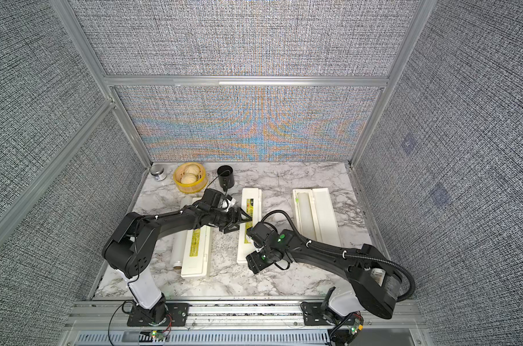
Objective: Put plastic wrap rolls into dispensers
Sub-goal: Close the lid on the plastic wrap cutting box.
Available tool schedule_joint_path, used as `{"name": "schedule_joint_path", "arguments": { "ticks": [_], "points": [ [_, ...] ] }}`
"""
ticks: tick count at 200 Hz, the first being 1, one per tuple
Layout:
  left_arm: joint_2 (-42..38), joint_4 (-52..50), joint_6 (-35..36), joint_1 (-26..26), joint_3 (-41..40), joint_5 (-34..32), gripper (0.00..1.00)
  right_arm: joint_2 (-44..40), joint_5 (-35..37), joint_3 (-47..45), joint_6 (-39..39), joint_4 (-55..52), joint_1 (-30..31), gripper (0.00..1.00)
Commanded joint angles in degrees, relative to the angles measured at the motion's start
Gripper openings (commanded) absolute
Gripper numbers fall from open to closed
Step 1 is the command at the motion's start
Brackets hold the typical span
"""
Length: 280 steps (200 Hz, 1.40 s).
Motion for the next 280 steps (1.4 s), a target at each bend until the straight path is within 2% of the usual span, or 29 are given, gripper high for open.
{"name": "schedule_joint_path", "arguments": {
  "ticks": [1, 34, 74, 97, 124, 148, 188, 232, 280],
  "points": [
    [-1.05, 0.23, -0.66, 0.05, -0.93, 1.77, 0.84, 0.44, -1.36, 0.69, 0.10, 0.05, -0.04, 0.84],
    [-3.98, -4.63, 0.99, 0.07, -1.93, 0.63, 0.84, -2.08, -3.57, 1.03, -0.24, -1.52, -0.89, 0.90],
    [-4.31, -5.86, 0.87, 0.11, -1.74, 1.34, 0.80, -5.69, -9.34, 1.96, -1.57, -4.69, -3.92, 0.92],
    [-4.17, -6.88, 1.16, 0.03, -1.69, 1.42, 0.77, -7.90, -11.16, 1.98, 0.40, -5.44, -8.71, 0.92],
    [-3.49, -7.18, 1.27, -0.06, -1.45, 1.82, 0.73, -9.31, -16.33, 0.49, 4.93, -0.32, -14.61, 0.89],
    [-3.01, -7.09, 1.18, -0.40, -0.81, 2.00, 0.70, -7.58, -19.29, 0.32, 9.38, 5.43, -17.61, 0.84],
    [-2.47, -7.22, 1.08, -0.81, 0.05, 1.94, 0.66, -1.90, -20.94, 0.75, 15.74, 14.01, -18.57, 0.76],
    [-2.22, -8.05, 1.26, -0.95, 1.10, 2.00, 0.61, 3.44, -21.75, 2.65, 17.67, 17.85, -18.75, 0.71],
    [-2.01, -6.83, 0.25, -2.12, 2.04, 2.60, 0.58, 4.67, -22.24, 4.03, 18.65, 17.72, -18.67, 0.71]
  ]
}}
